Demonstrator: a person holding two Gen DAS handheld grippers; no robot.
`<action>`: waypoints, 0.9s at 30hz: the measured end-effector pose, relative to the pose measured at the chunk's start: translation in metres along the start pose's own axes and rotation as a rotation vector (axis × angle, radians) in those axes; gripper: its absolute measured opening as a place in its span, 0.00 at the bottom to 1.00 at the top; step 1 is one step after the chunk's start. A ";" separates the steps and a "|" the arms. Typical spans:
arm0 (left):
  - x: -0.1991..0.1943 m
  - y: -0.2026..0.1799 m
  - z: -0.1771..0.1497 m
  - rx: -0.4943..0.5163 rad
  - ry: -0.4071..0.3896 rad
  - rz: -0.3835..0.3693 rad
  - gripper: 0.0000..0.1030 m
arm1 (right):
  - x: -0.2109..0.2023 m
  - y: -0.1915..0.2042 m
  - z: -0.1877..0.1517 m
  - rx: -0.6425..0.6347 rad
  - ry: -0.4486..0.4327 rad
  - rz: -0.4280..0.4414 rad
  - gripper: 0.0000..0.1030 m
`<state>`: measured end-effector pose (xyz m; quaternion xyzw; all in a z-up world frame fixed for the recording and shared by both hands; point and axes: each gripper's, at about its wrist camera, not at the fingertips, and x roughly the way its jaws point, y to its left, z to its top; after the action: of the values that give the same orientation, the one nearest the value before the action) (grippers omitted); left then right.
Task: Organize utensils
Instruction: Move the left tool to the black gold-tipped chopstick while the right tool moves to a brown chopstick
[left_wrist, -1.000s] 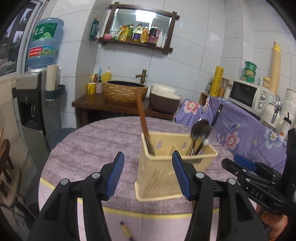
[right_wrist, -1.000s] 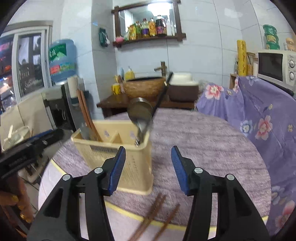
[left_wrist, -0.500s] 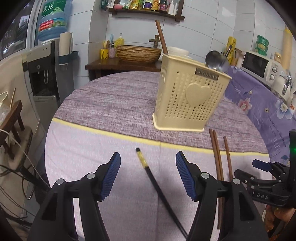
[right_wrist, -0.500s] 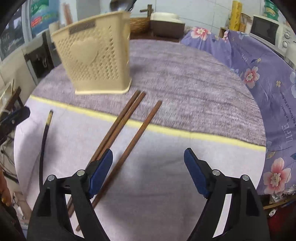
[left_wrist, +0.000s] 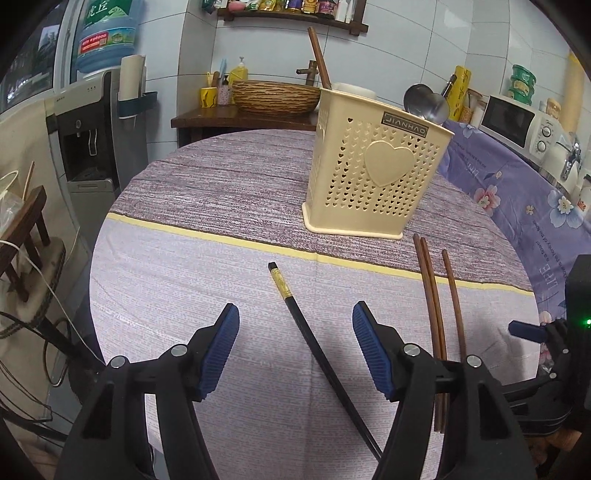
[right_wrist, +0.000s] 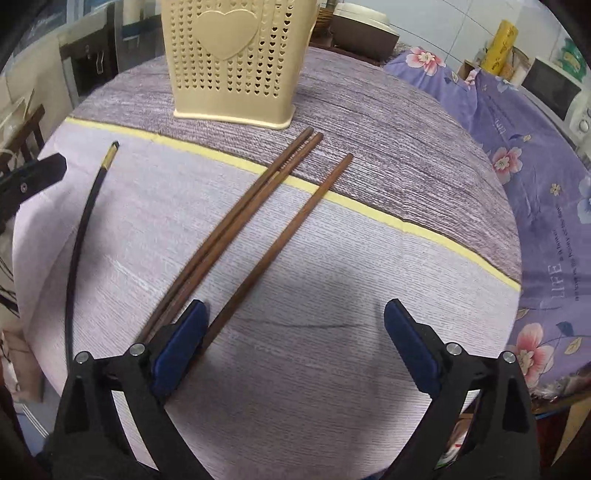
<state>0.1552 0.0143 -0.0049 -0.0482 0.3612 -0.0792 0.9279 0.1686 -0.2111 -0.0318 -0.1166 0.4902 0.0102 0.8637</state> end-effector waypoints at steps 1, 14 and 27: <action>0.000 0.000 -0.001 0.000 0.003 -0.001 0.62 | 0.001 -0.005 0.000 -0.009 0.008 -0.010 0.92; 0.006 -0.002 -0.008 0.009 0.058 -0.014 0.63 | -0.004 -0.043 -0.005 0.046 -0.072 0.073 0.92; 0.048 -0.002 0.007 -0.016 0.165 0.019 0.37 | 0.036 -0.065 0.048 0.202 -0.107 0.214 0.58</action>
<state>0.1947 0.0037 -0.0319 -0.0453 0.4374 -0.0714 0.8953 0.2360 -0.2674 -0.0261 0.0246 0.4517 0.0588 0.8899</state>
